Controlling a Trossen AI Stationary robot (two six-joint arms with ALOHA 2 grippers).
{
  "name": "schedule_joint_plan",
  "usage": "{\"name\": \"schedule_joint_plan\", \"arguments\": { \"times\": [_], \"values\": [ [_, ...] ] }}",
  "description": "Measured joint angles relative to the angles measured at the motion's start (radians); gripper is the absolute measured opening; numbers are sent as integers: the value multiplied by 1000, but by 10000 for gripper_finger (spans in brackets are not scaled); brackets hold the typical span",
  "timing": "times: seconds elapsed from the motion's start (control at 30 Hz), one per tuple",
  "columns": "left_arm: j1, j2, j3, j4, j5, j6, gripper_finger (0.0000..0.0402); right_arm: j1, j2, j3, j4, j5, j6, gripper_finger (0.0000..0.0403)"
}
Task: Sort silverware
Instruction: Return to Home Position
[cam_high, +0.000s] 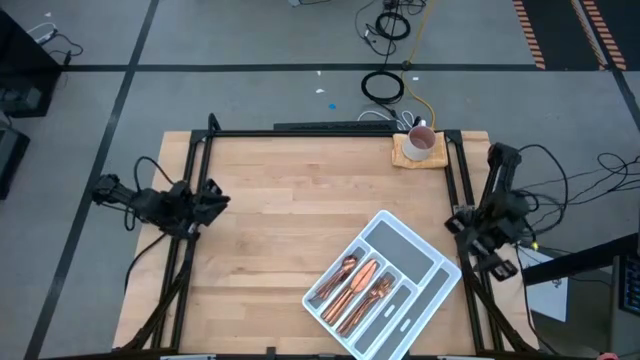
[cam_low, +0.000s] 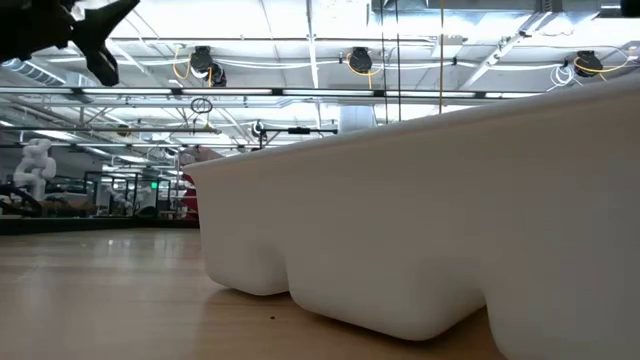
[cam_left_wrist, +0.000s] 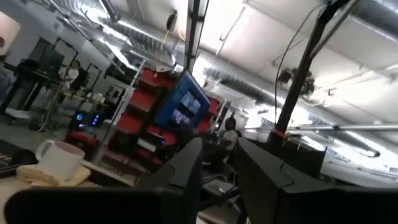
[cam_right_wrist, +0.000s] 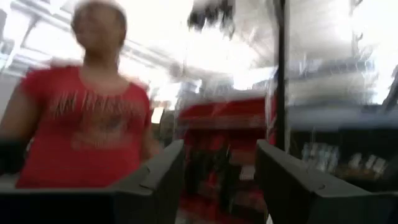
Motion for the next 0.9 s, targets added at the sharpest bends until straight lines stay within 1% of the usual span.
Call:
{"name": "schedule_joint_plan", "arguments": {
  "times": [0.07,0.13,0.3,0.4,0.5,0.6,0.67,0.8,0.9],
  "values": [
    [0,0,0,-41,6,7,102,0,6,11,-87,9,36,183],
    [0,0,0,-100,2,-11,102,0,0,-1,-99,31,29,183],
    [0,0,-1,-235,-86,-83,102,0,0,0,-219,75,68,183],
    [0,0,-1,-247,-119,-87,102,-1,0,0,-245,70,86,183],
    [0,-10,-1,-213,-126,-38,102,-23,0,0,-214,70,10,183],
    [1,-10,-1,-181,-139,21,102,-76,0,1,-136,71,-128,183],
    [1,-10,-1,-165,-162,50,102,-128,0,1,-131,99,-180,183],
    [2,-10,-1,-141,-219,96,102,-265,0,0,-100,167,-196,183],
    [2,-10,-1,-142,-299,108,102,-387,0,0,-103,195,-193,183]
  ]
}}
